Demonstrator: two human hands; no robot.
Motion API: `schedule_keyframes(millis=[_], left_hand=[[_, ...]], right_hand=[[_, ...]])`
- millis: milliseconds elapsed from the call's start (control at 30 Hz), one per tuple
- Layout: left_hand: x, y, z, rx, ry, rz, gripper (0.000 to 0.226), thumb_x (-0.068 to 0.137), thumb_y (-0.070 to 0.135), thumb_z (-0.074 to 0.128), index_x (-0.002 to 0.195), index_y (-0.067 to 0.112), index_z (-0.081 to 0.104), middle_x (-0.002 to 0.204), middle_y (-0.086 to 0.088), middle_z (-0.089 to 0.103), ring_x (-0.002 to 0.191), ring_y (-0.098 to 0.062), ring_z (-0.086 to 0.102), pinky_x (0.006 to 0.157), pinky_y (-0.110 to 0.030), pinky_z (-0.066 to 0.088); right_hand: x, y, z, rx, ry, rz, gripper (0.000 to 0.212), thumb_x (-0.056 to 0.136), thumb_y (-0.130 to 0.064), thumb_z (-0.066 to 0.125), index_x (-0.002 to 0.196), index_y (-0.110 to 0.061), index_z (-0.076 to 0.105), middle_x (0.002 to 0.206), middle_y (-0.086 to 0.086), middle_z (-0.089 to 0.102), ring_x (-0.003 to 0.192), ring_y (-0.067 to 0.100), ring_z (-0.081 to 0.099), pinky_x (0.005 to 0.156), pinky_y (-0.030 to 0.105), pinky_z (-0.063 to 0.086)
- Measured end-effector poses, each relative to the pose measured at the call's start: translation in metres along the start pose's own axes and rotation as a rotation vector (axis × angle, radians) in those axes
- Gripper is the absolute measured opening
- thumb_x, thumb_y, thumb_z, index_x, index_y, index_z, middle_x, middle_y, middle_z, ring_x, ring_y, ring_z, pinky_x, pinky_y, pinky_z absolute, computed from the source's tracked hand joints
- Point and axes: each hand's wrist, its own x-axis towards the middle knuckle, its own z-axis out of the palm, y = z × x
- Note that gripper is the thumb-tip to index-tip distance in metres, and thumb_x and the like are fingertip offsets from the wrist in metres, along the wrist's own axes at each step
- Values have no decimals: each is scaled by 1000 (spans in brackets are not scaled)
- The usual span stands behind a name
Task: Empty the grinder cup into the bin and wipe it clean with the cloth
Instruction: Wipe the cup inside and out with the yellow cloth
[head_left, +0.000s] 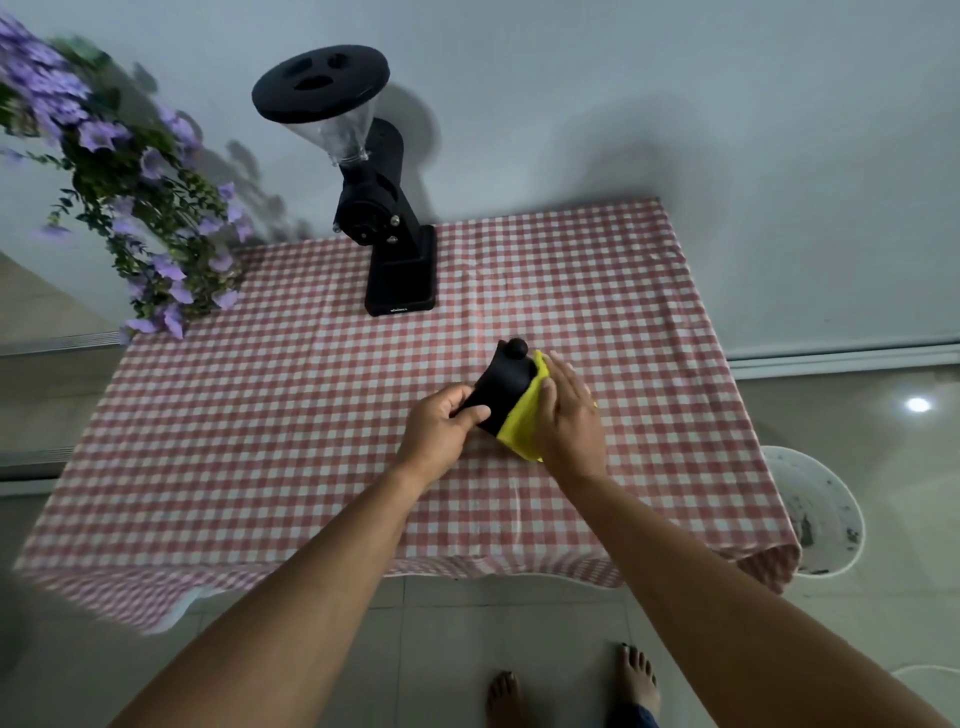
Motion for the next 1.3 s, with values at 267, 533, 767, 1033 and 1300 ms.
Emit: schedule_keyframes(millis=[267, 533, 767, 1033, 1300], left_hand=[[5, 22, -8, 118, 18, -28, 29, 94, 41, 65, 113, 19, 67, 108, 3, 74, 100, -14, 70, 87, -33, 58], [-2, 23, 5, 134, 40, -4, 9, 99, 24, 63, 93, 22, 68, 87, 2, 74, 81, -19, 69, 73, -37, 56], [-2, 20, 6, 69, 82, -19, 9, 98, 22, 63, 96, 16, 68, 92, 4, 73, 89, -14, 68, 77, -26, 54], [1, 15, -4, 152, -37, 38, 20, 98, 19, 63, 117, 16, 69, 113, 5, 75, 106, -12, 70, 95, -32, 56], [5, 11, -13, 141, -66, 27, 18, 98, 17, 64, 114, 18, 71, 108, 3, 75, 104, -14, 70, 91, -34, 58]], right_hand=[[-9, 1, -5, -54, -33, 44, 43, 102, -42, 26, 131, -27, 55, 116, -3, 69, 103, 18, 65, 90, 48, 52], [-5, -29, 0, 143, -11, -32, 43, 103, -34, 30, 138, -23, 52, 142, -3, 56, 136, 16, 45, 112, 47, 35], [-5, 6, -8, -106, -120, -6, 47, 104, -39, 25, 149, -30, 37, 155, -9, 37, 147, 11, 24, 121, 43, 18], [14, -14, -7, 38, -255, 7, 44, 105, -37, 28, 146, -30, 41, 152, -5, 43, 142, 14, 35, 114, 34, 29], [9, -31, -6, 28, -278, -48, 45, 106, -31, 28, 150, -26, 36, 157, -6, 33, 147, 11, 22, 119, 29, 14]])
